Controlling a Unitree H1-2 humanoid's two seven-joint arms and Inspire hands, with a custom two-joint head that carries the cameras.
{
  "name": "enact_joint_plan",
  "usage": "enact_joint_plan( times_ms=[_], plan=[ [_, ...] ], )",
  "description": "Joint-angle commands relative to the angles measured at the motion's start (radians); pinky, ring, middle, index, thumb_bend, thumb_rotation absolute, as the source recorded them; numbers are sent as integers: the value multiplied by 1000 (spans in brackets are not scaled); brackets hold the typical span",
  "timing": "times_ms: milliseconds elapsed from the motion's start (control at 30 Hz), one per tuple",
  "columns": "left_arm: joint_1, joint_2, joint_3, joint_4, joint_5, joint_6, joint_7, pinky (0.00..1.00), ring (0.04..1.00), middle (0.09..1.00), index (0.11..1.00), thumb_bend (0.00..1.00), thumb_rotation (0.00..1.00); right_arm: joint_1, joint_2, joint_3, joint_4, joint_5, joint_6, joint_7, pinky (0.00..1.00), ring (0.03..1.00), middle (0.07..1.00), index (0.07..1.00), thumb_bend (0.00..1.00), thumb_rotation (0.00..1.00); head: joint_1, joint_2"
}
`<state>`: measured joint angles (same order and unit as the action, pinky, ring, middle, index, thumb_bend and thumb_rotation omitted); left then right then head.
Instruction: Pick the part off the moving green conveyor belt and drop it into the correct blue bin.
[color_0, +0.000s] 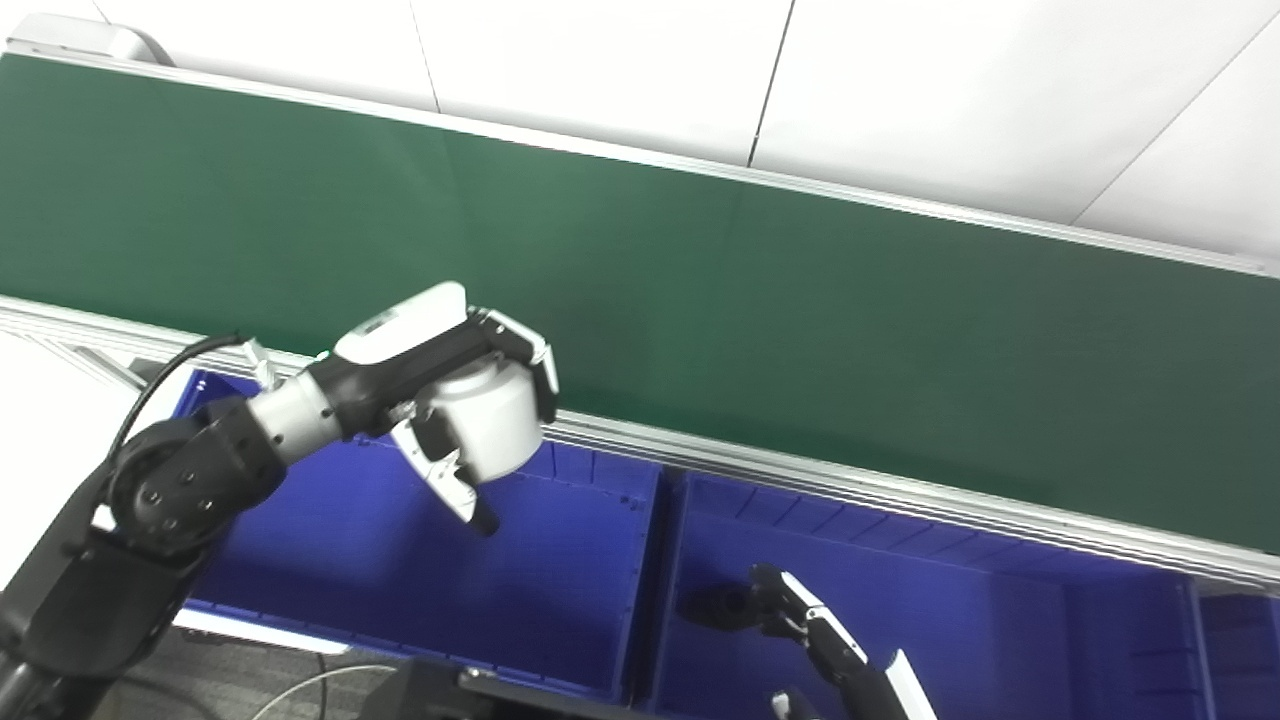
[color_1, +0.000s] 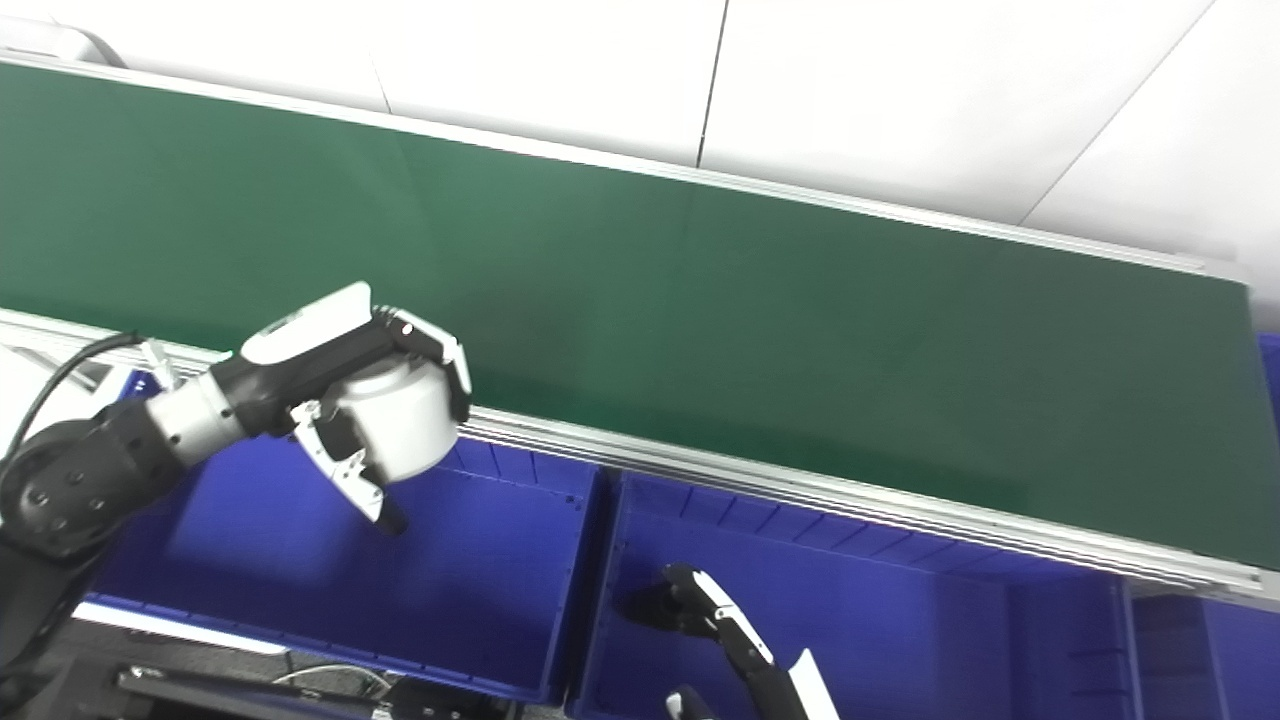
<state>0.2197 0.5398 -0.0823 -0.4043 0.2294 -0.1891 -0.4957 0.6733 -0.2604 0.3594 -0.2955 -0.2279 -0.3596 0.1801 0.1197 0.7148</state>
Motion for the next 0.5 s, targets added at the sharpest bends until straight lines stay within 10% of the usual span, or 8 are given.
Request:
enact_joint_plan(
  times_ms=[0, 467],
  plan=[
    [18, 15, 19, 7, -25, -37, 32, 169, 442, 279, 222, 469, 0, 27, -5, 9, -40, -6, -19, 4, 805, 891, 934, 901, 541, 887, 2, 2],
    [80, -10, 17, 171, -10, -127, 106, 182, 442, 292, 230, 469, 0, 32, -2, 11, -41, 3, -16, 4, 808, 892, 936, 903, 526, 886, 2, 12]
  ],
)
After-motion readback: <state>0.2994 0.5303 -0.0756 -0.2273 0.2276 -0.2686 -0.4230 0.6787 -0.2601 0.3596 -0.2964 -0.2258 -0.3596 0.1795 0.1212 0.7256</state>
